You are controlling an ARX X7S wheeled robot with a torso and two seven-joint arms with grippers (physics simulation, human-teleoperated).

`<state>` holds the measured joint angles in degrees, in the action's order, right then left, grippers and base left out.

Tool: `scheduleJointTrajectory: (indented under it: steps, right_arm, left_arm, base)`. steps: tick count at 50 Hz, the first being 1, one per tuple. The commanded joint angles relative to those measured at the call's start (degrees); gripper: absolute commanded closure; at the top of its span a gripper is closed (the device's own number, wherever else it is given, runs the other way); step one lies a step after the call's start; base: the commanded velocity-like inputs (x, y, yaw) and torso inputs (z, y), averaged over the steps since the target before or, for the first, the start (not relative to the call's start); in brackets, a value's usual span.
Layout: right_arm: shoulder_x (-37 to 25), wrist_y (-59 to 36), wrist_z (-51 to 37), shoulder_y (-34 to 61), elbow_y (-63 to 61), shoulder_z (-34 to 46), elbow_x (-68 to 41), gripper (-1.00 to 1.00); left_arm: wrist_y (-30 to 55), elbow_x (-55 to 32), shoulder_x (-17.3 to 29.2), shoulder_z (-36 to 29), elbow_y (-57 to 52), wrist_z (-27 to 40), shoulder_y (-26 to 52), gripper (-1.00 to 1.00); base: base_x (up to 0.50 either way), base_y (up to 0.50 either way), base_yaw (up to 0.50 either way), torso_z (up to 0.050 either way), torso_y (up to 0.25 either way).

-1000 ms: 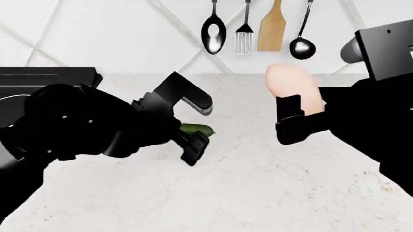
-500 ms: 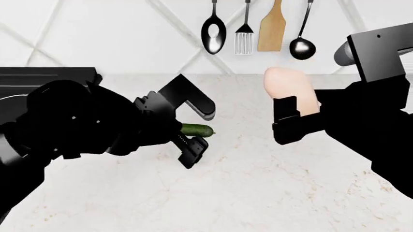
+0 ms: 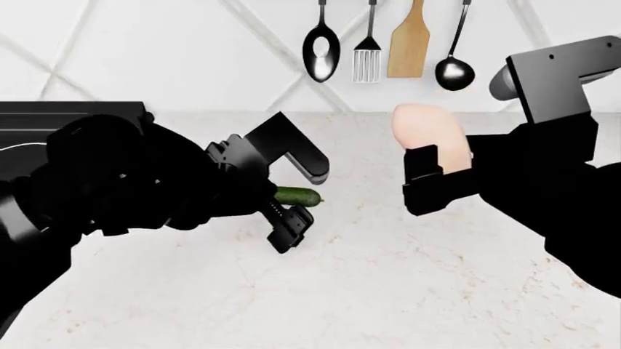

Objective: Place both pans onto different burners. Then place the pickle and the chicken breast on different pans.

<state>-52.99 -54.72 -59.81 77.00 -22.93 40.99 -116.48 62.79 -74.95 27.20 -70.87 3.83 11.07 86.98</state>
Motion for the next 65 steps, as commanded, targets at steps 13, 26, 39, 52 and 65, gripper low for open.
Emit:
scheduleJointTrajectory:
  steps: [13, 26, 39, 52, 65]
  right_arm:
    - [-0.46, -0.44, 0.07, 0.66, 0.05, -0.04, 1.12, 1.0]
    - [-1.54, 0.0, 0.28, -0.03, -0.37, -0.29, 1.33, 1.0]
    - [-2.19, 0.21, 0.76, 0.22, -1.46, -0.94, 2.23, 1.0]
    - [-3.14, 0.19, -0.33, 2.14, -3.52, -2.07, 2.99, 1.0]
    - [-3.47, 2.97, -3.48, 4.04, -6.65, -4.66, 5.1, 1.0]
  left_arm:
    - [1.18, 2.62, 0.26, -4.24, 1.88, 2.73, -3.35, 1.0]
    - [0.71, 1.57, 0.24, -2.5, 0.27, 5.54, -2.78, 1.0]
    - [0.68, -3.31, 2.74, 4.26, -6.86, 15.63, 1.28, 1.0]
    - [6.2, -13.86, 4.8, 10.51, -11.58, 28.96, 9.73, 1.0]
    - [9.48, -32.21, 12.74, 15.08, -18.36, 48.1, 18.98, 1.0]
  base:
    - [0.0, 0.0, 0.0, -0.002, 0.0]
    - [0.0, 0.0, 0.0, -0.001, 0.0]
    - [0.0, 0.0, 0.0, 0.0, 0.0]
    - [0.0, 0.0, 0.0, 0.0, 0.0]
    - [0.0, 0.0, 0.0, 0.0, 0.0]
